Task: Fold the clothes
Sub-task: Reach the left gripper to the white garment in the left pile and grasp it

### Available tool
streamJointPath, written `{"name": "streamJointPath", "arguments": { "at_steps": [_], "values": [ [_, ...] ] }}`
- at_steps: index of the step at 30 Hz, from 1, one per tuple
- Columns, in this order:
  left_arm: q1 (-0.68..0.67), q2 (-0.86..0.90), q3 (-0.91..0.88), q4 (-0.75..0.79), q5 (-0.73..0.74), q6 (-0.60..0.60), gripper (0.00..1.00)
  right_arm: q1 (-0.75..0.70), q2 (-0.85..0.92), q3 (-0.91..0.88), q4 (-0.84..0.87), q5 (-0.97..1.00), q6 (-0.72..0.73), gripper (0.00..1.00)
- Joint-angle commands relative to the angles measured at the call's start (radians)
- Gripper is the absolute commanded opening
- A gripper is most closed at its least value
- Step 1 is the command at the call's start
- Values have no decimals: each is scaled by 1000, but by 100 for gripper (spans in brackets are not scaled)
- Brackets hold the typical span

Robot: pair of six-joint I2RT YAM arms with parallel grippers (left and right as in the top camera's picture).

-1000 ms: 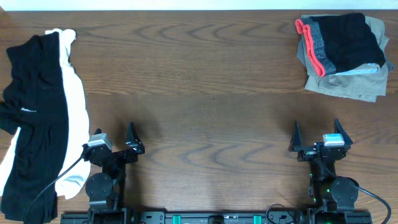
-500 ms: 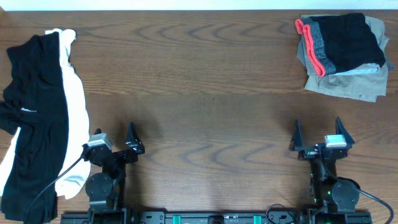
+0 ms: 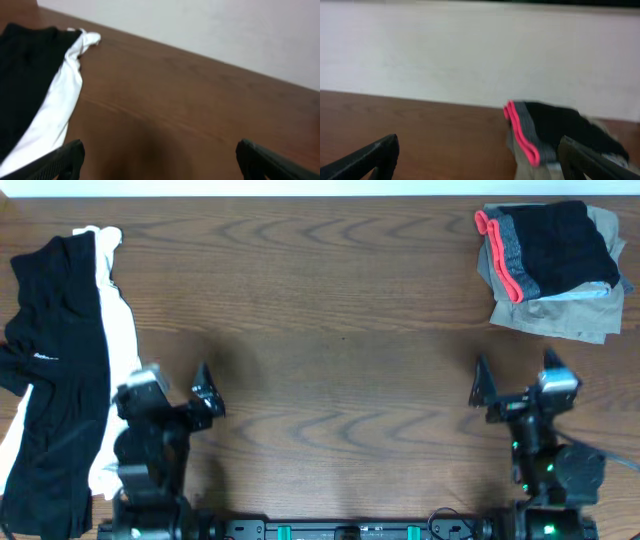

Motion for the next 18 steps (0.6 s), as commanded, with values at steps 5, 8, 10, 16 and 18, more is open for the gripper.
{"name": "streamJointPath", "arguments": {
  "at_steps": [5,8,10,16,18],
  "values": [
    [-5,358,420,-266,22,44,98,-13,384,356,-143,-169,3,99],
    [-5,491,586,-409,22,105,98,-13,548,515,-254,-235,3,99],
    [-5,586,705,-512,23,133,98,-13,662,631,-349,-281,-5,99],
    [-5,768,890,-629,48,134,98,-10,966,976,-717,-372,-98,99],
    [-5,791,892,-605,48,134,98,-10,1044,1068,-819,-393,-122,99]
  ]
}}
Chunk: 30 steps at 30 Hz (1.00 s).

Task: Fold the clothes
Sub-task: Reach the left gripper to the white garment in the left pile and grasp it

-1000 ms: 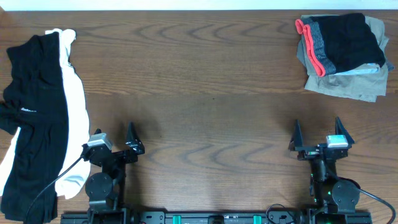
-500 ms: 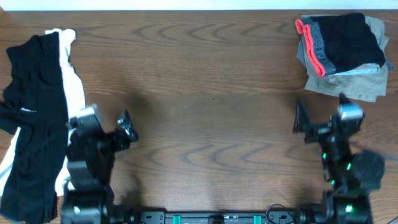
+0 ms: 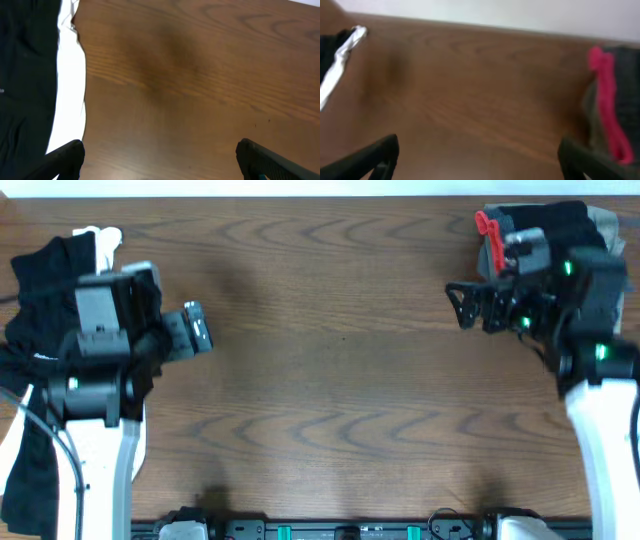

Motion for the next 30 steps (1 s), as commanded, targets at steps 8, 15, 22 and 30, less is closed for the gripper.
{"name": "streamJointPath", "arguments": {
  "at_steps": [8,15,22,30],
  "values": [
    [90,125,28,246,14,-9,98,-11,195,187,-45,-212,-23,99],
    [272,354,72,265,13,-36,100,-11,196,184,-48,-190,-58,99],
    [322,553,73,305,-53,-37,89,-10,196,181,-58,-170,-57,93],
    [323,698,73,359,-142,-37,86,-10,196,179,-95,-170,-57,90]
  ]
}}
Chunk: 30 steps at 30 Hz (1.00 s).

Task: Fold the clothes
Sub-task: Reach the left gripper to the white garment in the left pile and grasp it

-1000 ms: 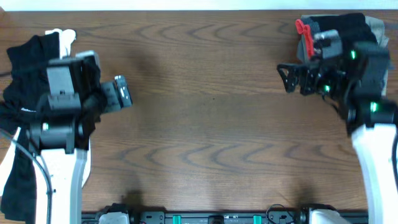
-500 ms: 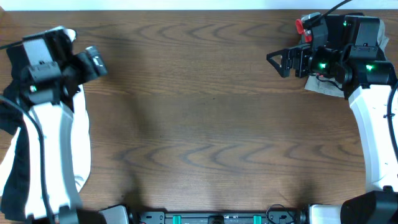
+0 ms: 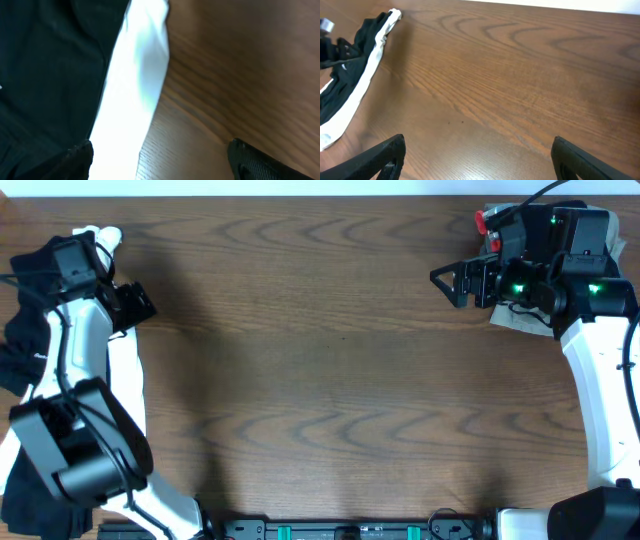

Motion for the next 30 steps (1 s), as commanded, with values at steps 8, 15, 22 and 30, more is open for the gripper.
{"name": "streamJointPath", "arguments": {
  "at_steps": [8,15,22,30],
  "values": [
    [0,141,19,61,-125,-26,80,-10,1,17,-34,-1,-16,89],
    [5,227,19,107,-126,-43,78,-10,2,16,-42,15,-16,88],
    [7,249,19,139,-126,-46,78,-10,2,15,-53,48,-16,88],
    [16,265,8,139,-134,-69,58,-11,2,15,-63,49,-16,88]
  ]
}}
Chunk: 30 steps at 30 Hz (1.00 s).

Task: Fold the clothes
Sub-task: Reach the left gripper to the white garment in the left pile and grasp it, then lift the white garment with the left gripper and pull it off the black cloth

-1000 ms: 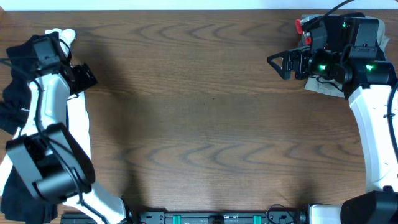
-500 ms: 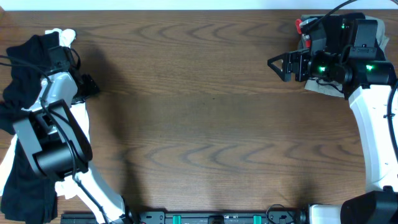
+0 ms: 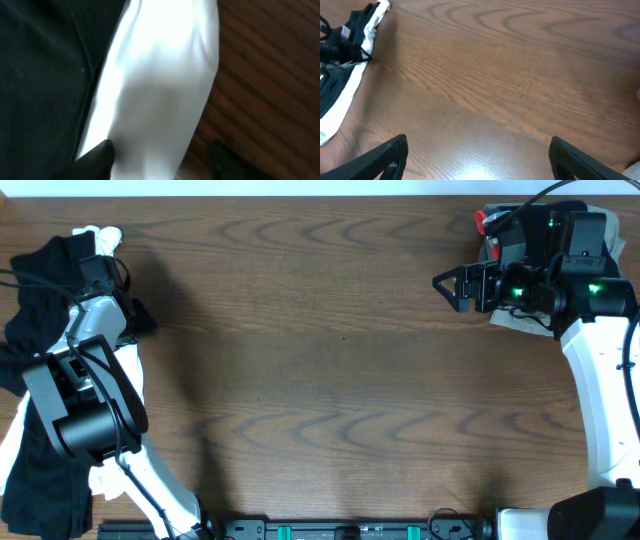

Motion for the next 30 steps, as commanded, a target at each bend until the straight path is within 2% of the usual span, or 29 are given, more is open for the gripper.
{"name": "streamJointPath", "arguments": {
  "at_steps": [1,5,8,10,11,12,19,25,30],
  "values": [
    [17,43,-3,-4,-20,-32,57,-11,2,15,-9,4,-14,88],
    [32,80,-15,-9,-19,-88,54,-11,2,15,-13,11,-14,88],
    [33,106,-15,-9,-20,-94,46,-11,2,15,-15,11,-14,88],
    [35,112,-15,-8,-20,-94,18,-11,2,15,-15,11,-14,88],
    [36,112,-15,-8,-20,-94,11,-11,2,15,-15,11,-14,88],
    [37,112,-13,-8,-19,-94,8,-11,2,15,-15,11,-14,88],
    [37,31,53,-90,-14,-84,6,-10,2,15,-15,14,-14,88],
    [37,-151,182,-168,113,-56,6,-11,2,15,-15,14,-14,88],
    [37,-328,283,-182,139,-51,6,-11,2,15,-16,14,-14,88]
  ]
}}
